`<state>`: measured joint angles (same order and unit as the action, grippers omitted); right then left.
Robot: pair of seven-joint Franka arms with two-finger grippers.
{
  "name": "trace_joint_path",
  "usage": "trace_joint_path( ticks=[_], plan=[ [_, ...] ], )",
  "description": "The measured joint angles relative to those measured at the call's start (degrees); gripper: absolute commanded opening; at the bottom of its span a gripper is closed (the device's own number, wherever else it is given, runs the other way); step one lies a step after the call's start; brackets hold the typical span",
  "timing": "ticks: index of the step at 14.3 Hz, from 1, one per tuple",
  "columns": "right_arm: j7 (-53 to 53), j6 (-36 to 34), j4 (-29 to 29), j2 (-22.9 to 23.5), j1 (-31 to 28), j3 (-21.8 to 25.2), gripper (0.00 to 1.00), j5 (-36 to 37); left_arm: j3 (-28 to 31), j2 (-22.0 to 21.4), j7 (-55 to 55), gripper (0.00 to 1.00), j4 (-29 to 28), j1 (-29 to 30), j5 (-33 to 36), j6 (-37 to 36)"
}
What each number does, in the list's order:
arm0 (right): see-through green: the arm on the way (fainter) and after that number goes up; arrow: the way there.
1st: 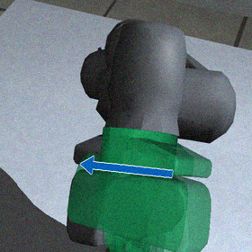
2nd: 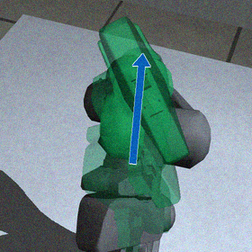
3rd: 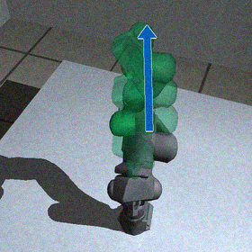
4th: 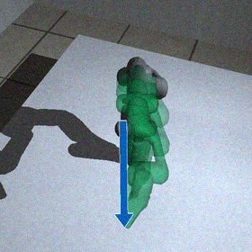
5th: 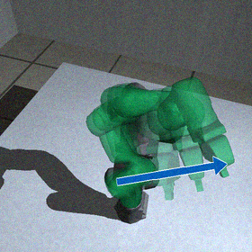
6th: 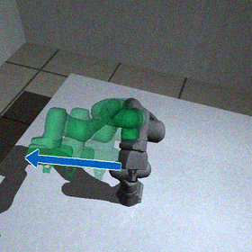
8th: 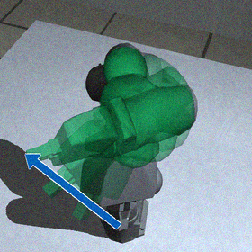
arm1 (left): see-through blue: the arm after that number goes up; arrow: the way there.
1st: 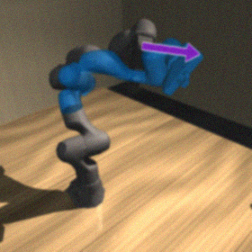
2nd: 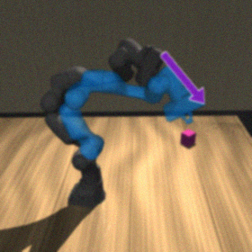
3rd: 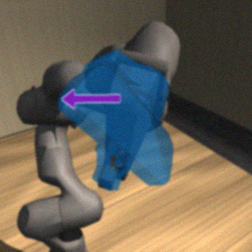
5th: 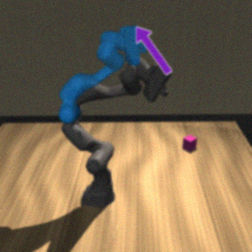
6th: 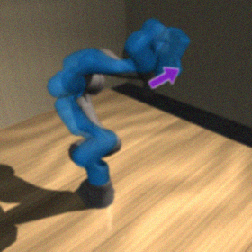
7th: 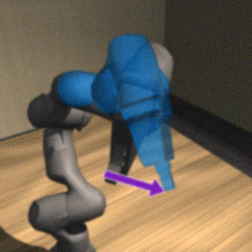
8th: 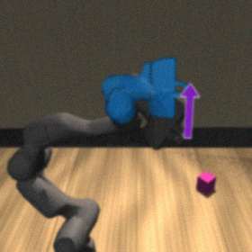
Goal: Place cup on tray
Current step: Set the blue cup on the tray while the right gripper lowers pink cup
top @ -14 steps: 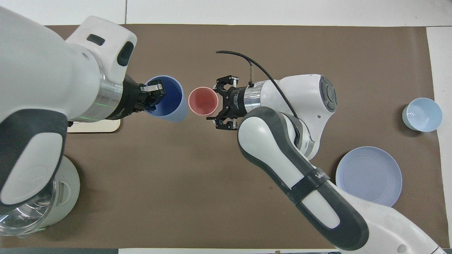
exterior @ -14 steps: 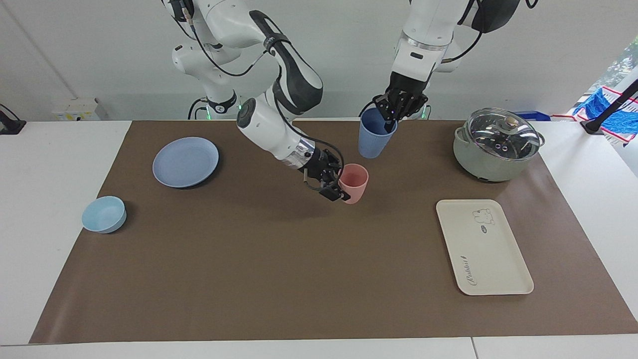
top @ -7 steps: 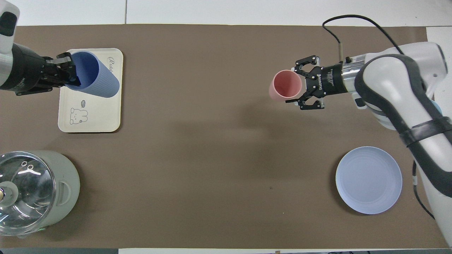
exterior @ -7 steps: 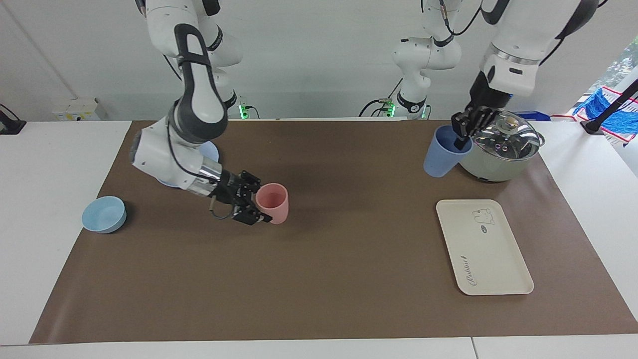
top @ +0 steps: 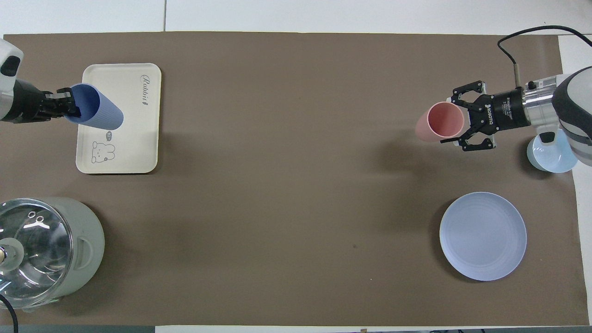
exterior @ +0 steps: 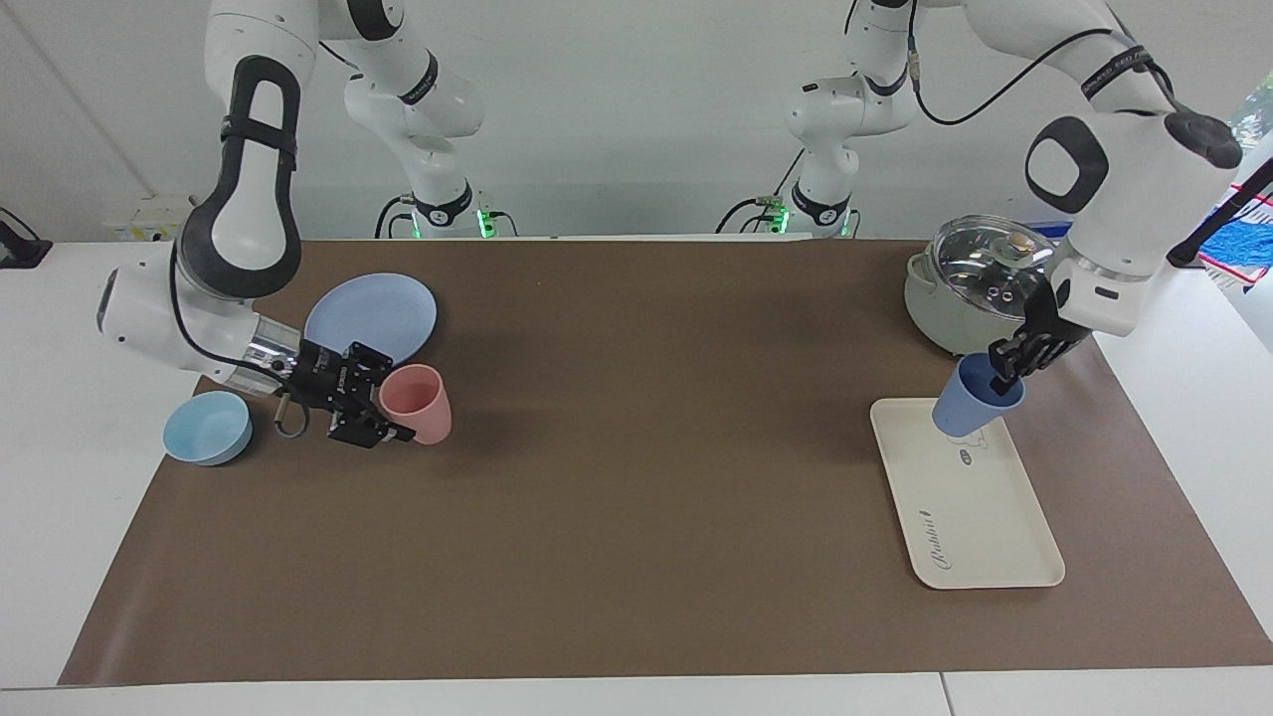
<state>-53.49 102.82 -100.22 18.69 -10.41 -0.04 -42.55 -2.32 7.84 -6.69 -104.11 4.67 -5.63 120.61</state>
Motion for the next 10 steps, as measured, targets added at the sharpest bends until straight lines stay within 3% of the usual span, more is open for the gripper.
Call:
trace_joint_path(
  ticks=[3,10],
  plan=[
    [0.1,-3.9,4.3,4.6,-4.1,0.0,0.00,2.4,0.0,2.5,5.0,0.00,-6.8,2.5,0.0,10.2],
    [0.5,-10.3,15.2,16.0,-7.1,-0.1,0.00,7.6,-0.5,5.6,6.0,0.00,-7.6,2.9,-0.4,14.9]
  ],
)
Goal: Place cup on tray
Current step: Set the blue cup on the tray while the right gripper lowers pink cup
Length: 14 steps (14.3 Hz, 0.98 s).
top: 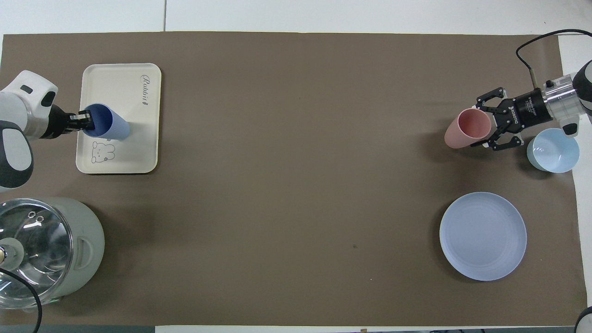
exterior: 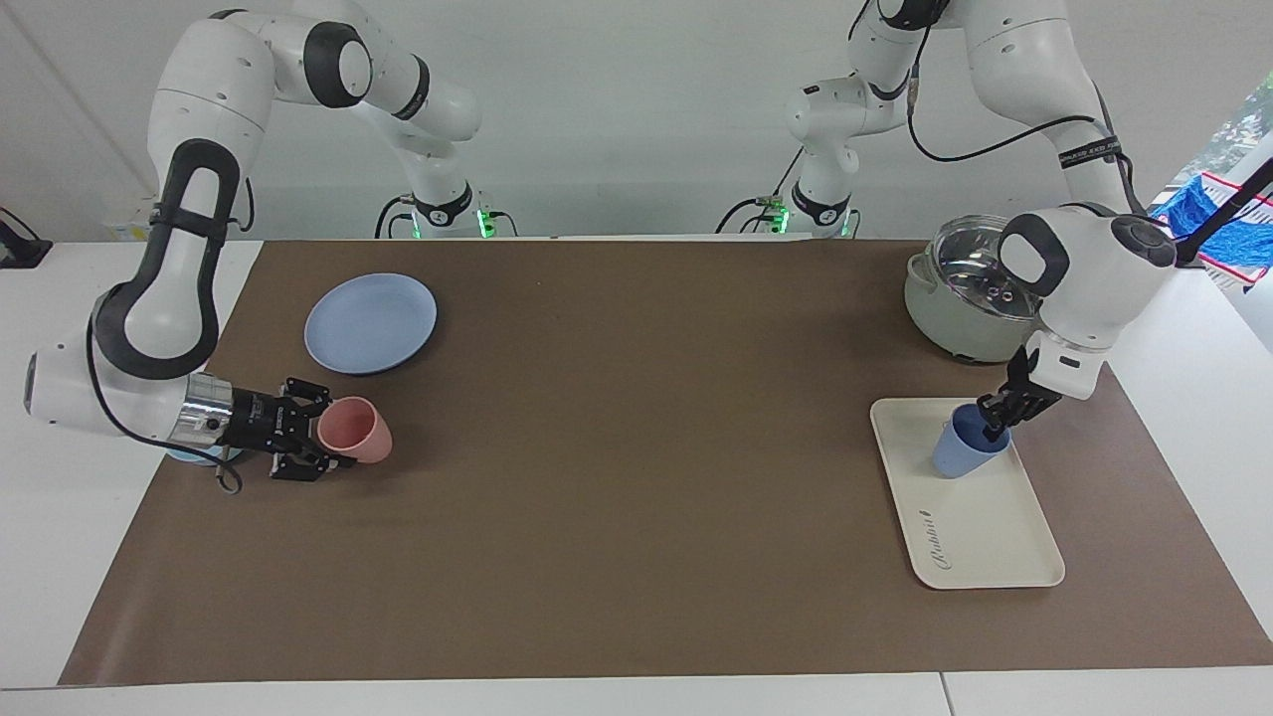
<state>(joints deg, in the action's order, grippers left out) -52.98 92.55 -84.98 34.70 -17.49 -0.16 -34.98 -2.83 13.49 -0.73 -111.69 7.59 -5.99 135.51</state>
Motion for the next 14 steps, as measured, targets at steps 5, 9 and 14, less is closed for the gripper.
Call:
trace_joint_path(
  ticks=[5,9,14],
  plan=[
    [1.5,-0.1,7.0,4.1,-0.6,0.0,0.00,2.0,-0.1,1.1,0.0,0.99,0.0,-0.1,-0.1,2.2],
    [1.8,-1.0,13.0,8.3,-1.2,-0.1,0.00,2.7,-0.1,1.1,1.1,1.00,0.6,-0.3,-0.1,1.4],
    [1.9,-1.3,13.2,9.4,-1.4,-1.3,0.00,2.3,-0.5,-0.3,4.1,1.00,12.3,-3.2,4.0,-19.2]
  ],
)
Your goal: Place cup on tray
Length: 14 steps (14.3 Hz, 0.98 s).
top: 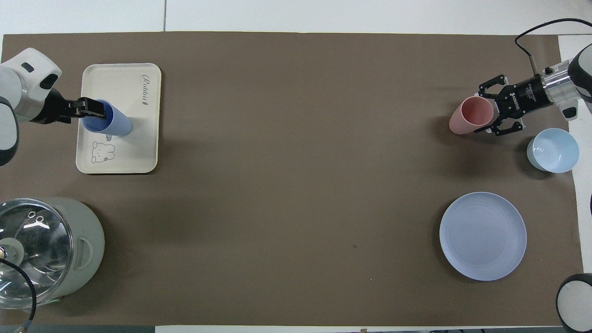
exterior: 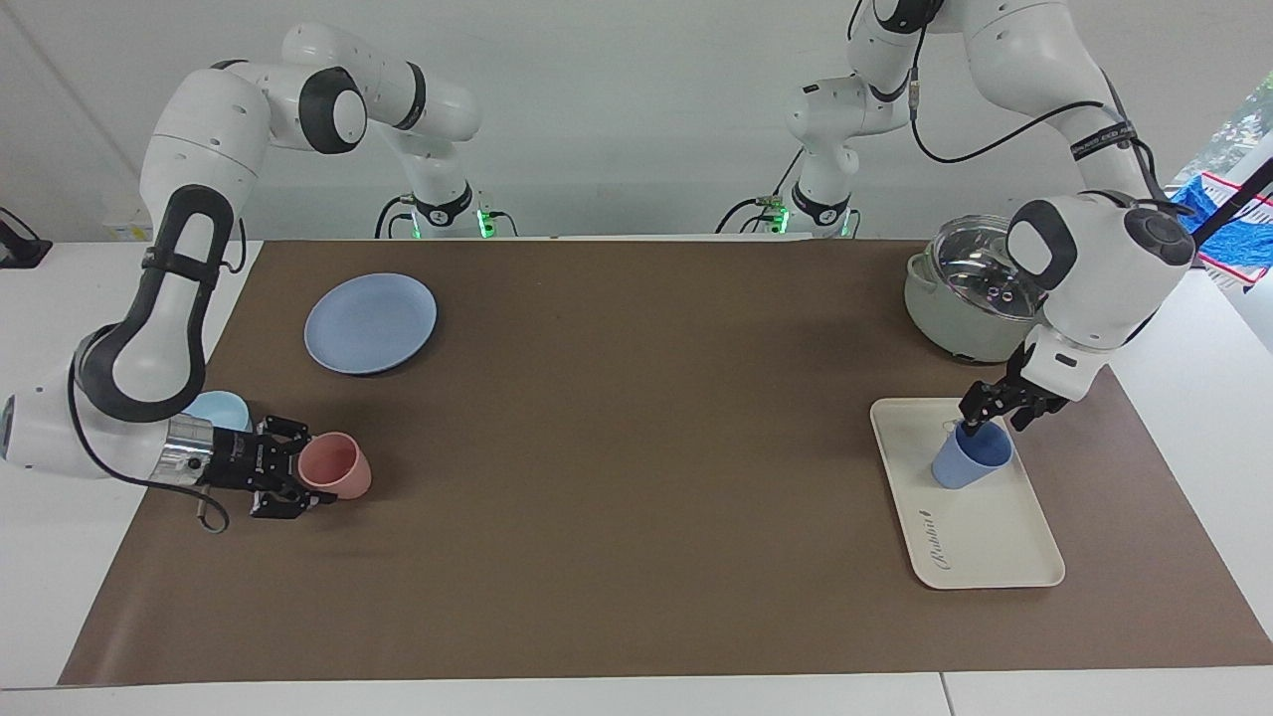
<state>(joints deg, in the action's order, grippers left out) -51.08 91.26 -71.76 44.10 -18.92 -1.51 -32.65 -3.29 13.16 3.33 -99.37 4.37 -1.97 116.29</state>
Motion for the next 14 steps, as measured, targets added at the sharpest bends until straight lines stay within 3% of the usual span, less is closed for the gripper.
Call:
trace_joint_path(
  ticks=[3,4,5,9,14],
  plan=[
    [3.1,0.0,0.0,0.0,-0.4,-0.1,0.00,-0.1,-0.2,-3.7,2.3,1.00,4.6,-2.3,0.2,-12.3],
    [3.7,0.0,0.0,0.0,-0.5,-0.1,0.27,-0.1,-0.3,-5.1,2.5,1.00,5.6,-3.2,0.2,-14.8],
    [4.1,0.0,0.0,0.0,-0.5,-0.1,0.99,-0.1,-0.4,-6.6,2.5,1.00,6.3,-4.0,0.2,-16.8],
    [4.3,0.0,0.1,0.0,-0.5,-0.2,1.00,-0.2,-0.6,-10.4,2.5,1.00,9.5,-6.1,0.2,-25.0],
    [4.3,-0.7,0.8,-1.3,-2.1,-1.1,1.00,-0.4,0.1,-12.6,4.7,1.00,10.6,-4.7,0.5,-26.9]
  ],
)
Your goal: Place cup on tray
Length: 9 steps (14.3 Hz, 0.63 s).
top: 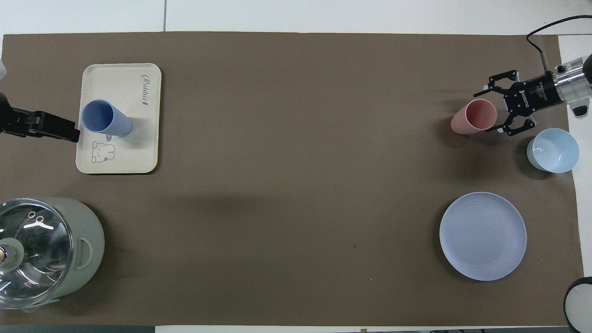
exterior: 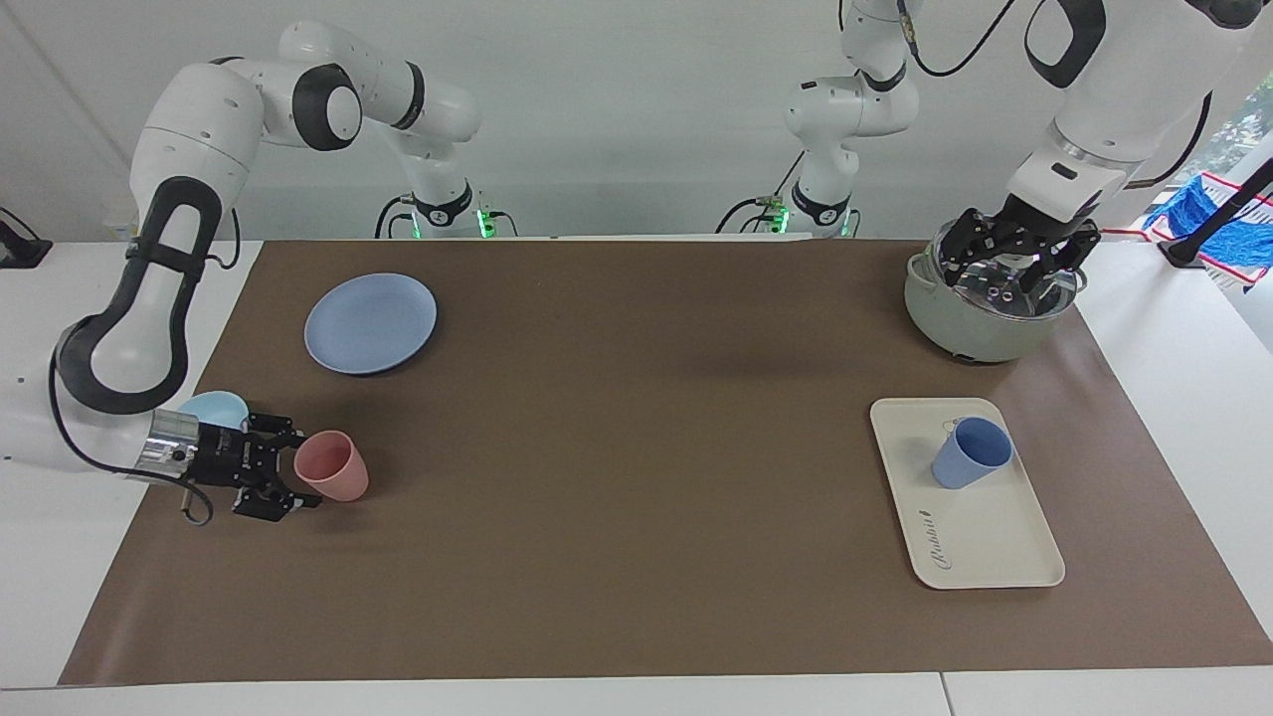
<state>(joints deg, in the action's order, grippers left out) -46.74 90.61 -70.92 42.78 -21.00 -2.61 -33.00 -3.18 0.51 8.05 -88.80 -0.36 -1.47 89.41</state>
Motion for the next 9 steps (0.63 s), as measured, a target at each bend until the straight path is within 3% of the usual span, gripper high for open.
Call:
trace_joint_path(
  ticks=[4,9],
  plan=[
    [1.7,-1.1,0.6,-3.3,-0.6,-0.1,1.00,2.3,0.2,-0.2,3.5,1.00,-1.2,3.1,0.0,0.1],
    [10.7,-4.4,1.3,-12.7,1.7,-1.0,1.00,11.8,-0.2,-0.5,-2.1,1.00,-3.1,2.7,0.0,2.5]
  ],
)
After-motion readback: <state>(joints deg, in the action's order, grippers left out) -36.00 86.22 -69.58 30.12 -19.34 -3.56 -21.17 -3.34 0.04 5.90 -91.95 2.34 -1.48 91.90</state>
